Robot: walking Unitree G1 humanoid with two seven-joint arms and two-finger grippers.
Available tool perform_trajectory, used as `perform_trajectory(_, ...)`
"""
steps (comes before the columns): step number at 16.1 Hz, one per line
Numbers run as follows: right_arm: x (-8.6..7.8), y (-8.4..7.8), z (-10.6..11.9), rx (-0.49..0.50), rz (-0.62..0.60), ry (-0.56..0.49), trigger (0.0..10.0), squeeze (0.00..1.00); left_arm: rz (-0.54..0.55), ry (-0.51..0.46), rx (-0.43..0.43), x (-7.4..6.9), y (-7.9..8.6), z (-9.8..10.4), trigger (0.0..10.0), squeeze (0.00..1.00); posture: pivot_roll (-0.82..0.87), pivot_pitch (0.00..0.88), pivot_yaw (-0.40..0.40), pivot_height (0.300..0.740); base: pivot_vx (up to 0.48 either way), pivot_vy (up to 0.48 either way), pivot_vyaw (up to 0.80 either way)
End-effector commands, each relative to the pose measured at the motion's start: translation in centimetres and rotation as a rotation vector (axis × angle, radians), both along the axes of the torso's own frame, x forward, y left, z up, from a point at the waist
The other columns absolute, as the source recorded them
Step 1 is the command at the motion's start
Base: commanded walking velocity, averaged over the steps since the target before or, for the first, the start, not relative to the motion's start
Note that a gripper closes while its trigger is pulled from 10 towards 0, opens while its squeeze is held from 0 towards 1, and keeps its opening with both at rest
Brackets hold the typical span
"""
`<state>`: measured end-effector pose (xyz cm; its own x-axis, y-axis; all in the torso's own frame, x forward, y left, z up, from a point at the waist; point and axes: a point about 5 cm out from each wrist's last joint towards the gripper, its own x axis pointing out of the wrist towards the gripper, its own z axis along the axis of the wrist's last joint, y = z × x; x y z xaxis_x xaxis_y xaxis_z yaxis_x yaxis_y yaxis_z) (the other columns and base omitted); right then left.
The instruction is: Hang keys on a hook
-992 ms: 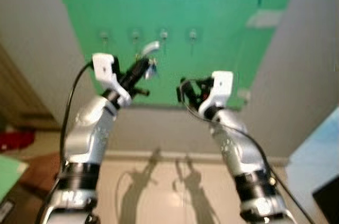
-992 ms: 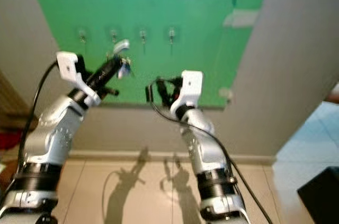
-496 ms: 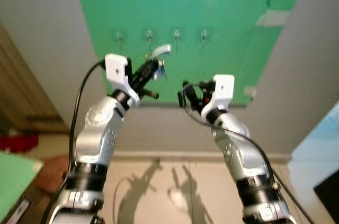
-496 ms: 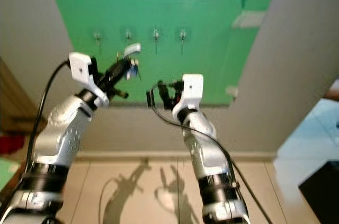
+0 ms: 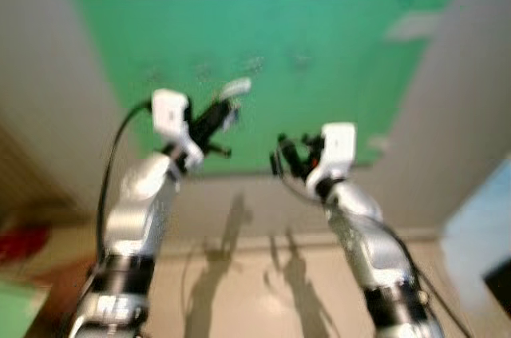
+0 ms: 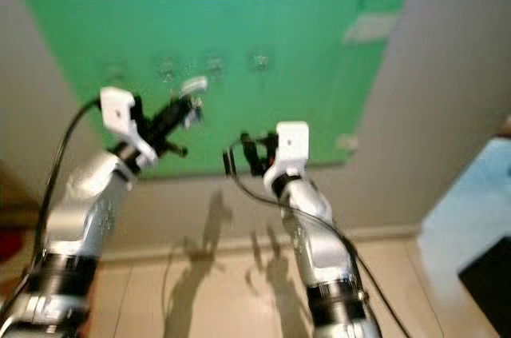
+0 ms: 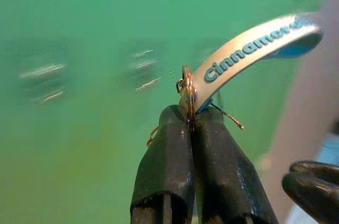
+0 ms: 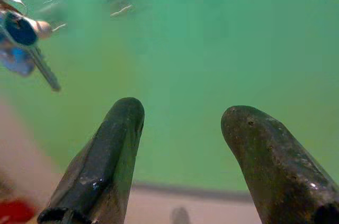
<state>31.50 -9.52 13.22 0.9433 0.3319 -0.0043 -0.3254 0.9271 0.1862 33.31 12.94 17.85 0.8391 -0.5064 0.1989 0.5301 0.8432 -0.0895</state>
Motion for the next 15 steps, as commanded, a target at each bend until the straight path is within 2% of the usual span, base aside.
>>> perform_trajectory(1,0.0,-0.5,-0.1,-0.009,-0.031,0.006,10.0,0.00,-0.023,-0.018,0.023,-0.1,-0.6,0.2,0.0,0.00,-0.10,0.000,0.090,0.740,0.480,0.000,0.00)
perform_trajectory(5,-0.2,0.1,-0.1,-0.006,-0.019,0.005,10.0,0.00,-0.034,-0.020,0.027,-0.2,-0.9,0.3,0.0,0.00,-0.09,0.000,0.094,0.740,0.480,0.000,0.00)
perform_trajectory(11,-0.5,0.8,0.0,-0.016,0.014,0.012,10.0,0.00,-0.040,-0.032,0.037,-0.7,-1.3,0.6,0.0,0.00,-0.09,0.000,0.076,0.740,0.000,0.000,0.00)
perform_trajectory(15,-1.0,0.6,-0.4,-0.024,0.020,0.027,10.0,0.00,-0.032,-0.016,0.059,-0.7,-1.1,0.5,0.0,0.00,-0.09,0.010,0.076,0.740,0.000,0.000,0.00)
